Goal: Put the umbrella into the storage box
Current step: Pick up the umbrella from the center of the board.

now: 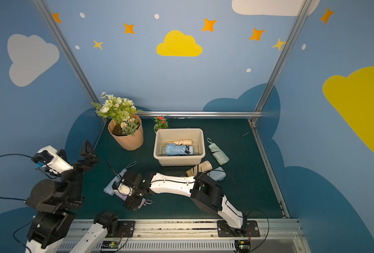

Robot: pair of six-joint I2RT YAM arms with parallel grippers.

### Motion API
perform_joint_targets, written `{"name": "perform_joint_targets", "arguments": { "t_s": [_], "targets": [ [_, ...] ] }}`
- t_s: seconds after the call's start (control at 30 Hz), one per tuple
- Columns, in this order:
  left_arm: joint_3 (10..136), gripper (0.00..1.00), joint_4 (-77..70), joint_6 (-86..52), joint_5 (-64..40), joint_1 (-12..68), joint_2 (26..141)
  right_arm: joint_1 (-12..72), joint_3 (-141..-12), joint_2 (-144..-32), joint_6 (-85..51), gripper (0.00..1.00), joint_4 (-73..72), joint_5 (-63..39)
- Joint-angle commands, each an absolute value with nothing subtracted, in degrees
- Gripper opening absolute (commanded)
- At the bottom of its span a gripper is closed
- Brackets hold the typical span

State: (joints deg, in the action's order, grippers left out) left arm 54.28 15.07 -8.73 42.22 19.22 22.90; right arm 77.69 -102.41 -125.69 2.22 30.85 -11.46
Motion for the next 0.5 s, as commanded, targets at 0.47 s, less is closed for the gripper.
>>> {"name": "perform_joint_targets", "arguments": {
  "t_s": [0.47],
  "targets": [
    [58.06, 1.0, 12.44, -2.46, 47.3, 18.99, 19.52, 78.85, -113.65, -135.35, 4.27, 0.88, 34.01, 1.08]
  ]
}}
